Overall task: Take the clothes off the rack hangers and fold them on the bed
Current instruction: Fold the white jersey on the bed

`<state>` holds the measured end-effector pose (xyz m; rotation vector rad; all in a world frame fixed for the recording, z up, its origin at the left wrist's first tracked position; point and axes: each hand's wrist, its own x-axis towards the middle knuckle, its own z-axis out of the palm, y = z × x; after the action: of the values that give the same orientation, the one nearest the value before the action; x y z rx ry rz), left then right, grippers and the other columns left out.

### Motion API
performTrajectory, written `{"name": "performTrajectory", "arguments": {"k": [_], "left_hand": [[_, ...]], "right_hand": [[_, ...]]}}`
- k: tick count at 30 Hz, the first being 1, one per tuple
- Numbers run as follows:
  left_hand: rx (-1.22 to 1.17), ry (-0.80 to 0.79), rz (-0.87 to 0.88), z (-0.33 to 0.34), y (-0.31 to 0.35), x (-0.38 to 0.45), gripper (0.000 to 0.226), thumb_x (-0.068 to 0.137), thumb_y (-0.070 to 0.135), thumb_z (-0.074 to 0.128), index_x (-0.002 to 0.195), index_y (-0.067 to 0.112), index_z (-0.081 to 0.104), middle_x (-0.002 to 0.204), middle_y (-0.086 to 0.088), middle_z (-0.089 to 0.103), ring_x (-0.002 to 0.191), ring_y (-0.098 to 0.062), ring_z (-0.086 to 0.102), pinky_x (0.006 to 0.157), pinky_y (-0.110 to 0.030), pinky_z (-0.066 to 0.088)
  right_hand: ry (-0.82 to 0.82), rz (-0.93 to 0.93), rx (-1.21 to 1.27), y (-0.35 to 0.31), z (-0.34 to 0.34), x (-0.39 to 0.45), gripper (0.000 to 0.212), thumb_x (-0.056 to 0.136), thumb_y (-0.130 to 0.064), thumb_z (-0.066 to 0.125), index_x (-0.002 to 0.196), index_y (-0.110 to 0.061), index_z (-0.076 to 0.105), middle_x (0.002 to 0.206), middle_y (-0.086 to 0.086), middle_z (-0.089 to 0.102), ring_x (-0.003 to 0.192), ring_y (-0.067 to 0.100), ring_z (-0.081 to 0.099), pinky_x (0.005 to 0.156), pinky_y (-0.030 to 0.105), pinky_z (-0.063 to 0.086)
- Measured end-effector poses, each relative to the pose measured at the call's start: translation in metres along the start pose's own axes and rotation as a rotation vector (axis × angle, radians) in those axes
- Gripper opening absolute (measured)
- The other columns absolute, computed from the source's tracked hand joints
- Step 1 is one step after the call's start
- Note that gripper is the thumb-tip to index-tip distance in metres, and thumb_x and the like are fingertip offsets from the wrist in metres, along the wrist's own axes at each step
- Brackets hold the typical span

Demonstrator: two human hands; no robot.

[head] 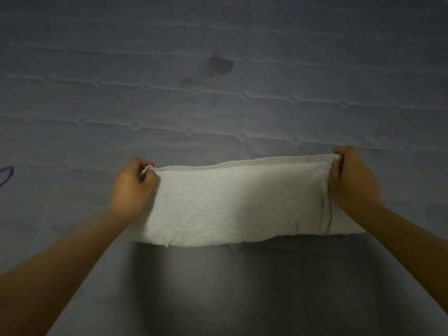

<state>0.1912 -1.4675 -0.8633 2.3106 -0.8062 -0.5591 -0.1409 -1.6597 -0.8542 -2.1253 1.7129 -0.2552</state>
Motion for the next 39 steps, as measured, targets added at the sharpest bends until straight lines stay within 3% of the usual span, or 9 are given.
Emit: {"name": "performTrajectory", "arguments": {"k": [3, 10, 14, 16, 20, 23, 25, 30, 39], "left_hand": [[-0.034, 0.0, -0.062, 0.009, -0.006, 0.009, 0.011, 0.093, 0.01, 0.051, 0.1, 0.004, 0.057, 0.089, -0.01, 0.056, 0.083, -0.021, 0.048, 0.07, -0.023, 0.03], [0.052, 0.04, -0.116, 0.026, -0.02, 0.021, 0.019, 0.091, 0.028, 0.056, 0.101, 0.011, 0.053, 0.092, -0.008, 0.055, 0.083, -0.024, 0.05, 0.076, -0.034, 0.039], [0.196, 0.131, -0.054, 0.024, -0.023, 0.02, 0.037, 0.085, 0.032, 0.064, 0.116, 0.014, 0.054, 0.124, -0.013, 0.047, 0.11, -0.032, 0.049, 0.098, -0.042, 0.038], [0.269, 0.191, 0.103, 0.022, -0.013, 0.013, 0.04, 0.083, 0.024, 0.066, 0.12, 0.016, 0.054, 0.134, -0.012, 0.04, 0.12, -0.032, 0.041, 0.102, -0.042, 0.034], [0.205, 0.148, 0.482, 0.028, 0.025, -0.025, 0.03, 0.085, 0.019, 0.058, 0.115, 0.018, 0.06, 0.136, -0.011, 0.046, 0.119, -0.03, 0.042, 0.1, -0.042, 0.032], [0.251, -0.076, 0.726, 0.047, 0.033, -0.065, 0.037, 0.089, 0.033, 0.048, 0.121, 0.02, 0.06, 0.141, -0.007, 0.047, 0.131, -0.027, 0.04, 0.109, -0.042, 0.028], [0.415, -0.198, 0.734, 0.058, 0.019, -0.078, 0.05, 0.091, 0.046, 0.041, 0.132, 0.022, 0.053, 0.149, -0.003, 0.037, 0.141, -0.026, 0.027, 0.114, -0.05, 0.019], [0.771, -0.301, 0.518, 0.065, -0.026, -0.054, 0.083, 0.083, 0.076, 0.016, 0.146, 0.026, 0.032, 0.156, -0.004, 0.02, 0.144, -0.031, 0.013, 0.11, -0.063, 0.014], [0.654, -0.196, 0.609, 0.066, -0.057, -0.04, 0.091, 0.08, 0.079, 0.024, 0.145, 0.015, 0.033, 0.157, -0.013, 0.015, 0.145, -0.034, 0.006, 0.113, -0.058, 0.009]], "right_hand": [[-0.012, 0.06, 0.071, 0.001, 0.011, 0.016, 0.028, 0.099, -0.023, 0.036, 0.123, -0.012, 0.044, 0.088, 0.006, 0.054, 0.074, 0.016, 0.048, 0.07, 0.03, 0.038], [-0.008, 0.024, -0.281, 0.007, 0.034, 0.035, 0.034, 0.098, -0.031, 0.041, 0.112, -0.003, 0.053, 0.115, 0.022, 0.052, 0.095, 0.039, 0.054, 0.078, 0.041, 0.042], [-0.016, 0.07, -0.305, 0.011, 0.036, 0.033, 0.047, 0.099, -0.038, 0.033, 0.114, 0.0, 0.055, 0.12, 0.025, 0.047, 0.103, 0.041, 0.048, 0.086, 0.044, 0.04], [0.067, 0.076, -0.206, 0.008, 0.033, 0.025, 0.051, 0.097, -0.043, 0.032, 0.116, -0.001, 0.054, 0.121, 0.024, 0.049, 0.107, 0.039, 0.047, 0.09, 0.043, 0.038], [0.174, -0.216, -0.165, -0.005, 0.026, -0.014, 0.056, 0.09, -0.045, 0.029, 0.122, -0.004, 0.051, 0.129, 0.021, 0.049, 0.118, 0.037, 0.043, 0.101, 0.049, 0.032], [0.06, -0.612, -0.196, -0.012, 0.037, -0.058, 0.052, 0.094, -0.049, 0.03, 0.128, -0.012, 0.045, 0.14, 0.018, 0.045, 0.132, 0.036, 0.036, 0.108, 0.059, 0.023], [-0.062, -0.773, -0.256, -0.007, 0.049, -0.077, 0.059, 0.091, -0.057, 0.033, 0.135, -0.019, 0.042, 0.147, 0.014, 0.038, 0.138, 0.035, 0.029, 0.108, 0.063, 0.019], [-0.235, -0.577, -0.474, 0.038, 0.06, -0.05, 0.087, 0.08, -0.08, 0.02, 0.147, -0.024, 0.027, 0.157, 0.009, 0.017, 0.144, 0.03, 0.016, 0.109, 0.062, 0.014], [-0.216, -0.534, -0.3, 0.084, 0.063, -0.03, 0.087, 0.084, -0.076, 0.018, 0.148, -0.017, 0.02, 0.157, 0.008, 0.016, 0.144, 0.02, 0.013, 0.108, 0.065, 0.018]]}}
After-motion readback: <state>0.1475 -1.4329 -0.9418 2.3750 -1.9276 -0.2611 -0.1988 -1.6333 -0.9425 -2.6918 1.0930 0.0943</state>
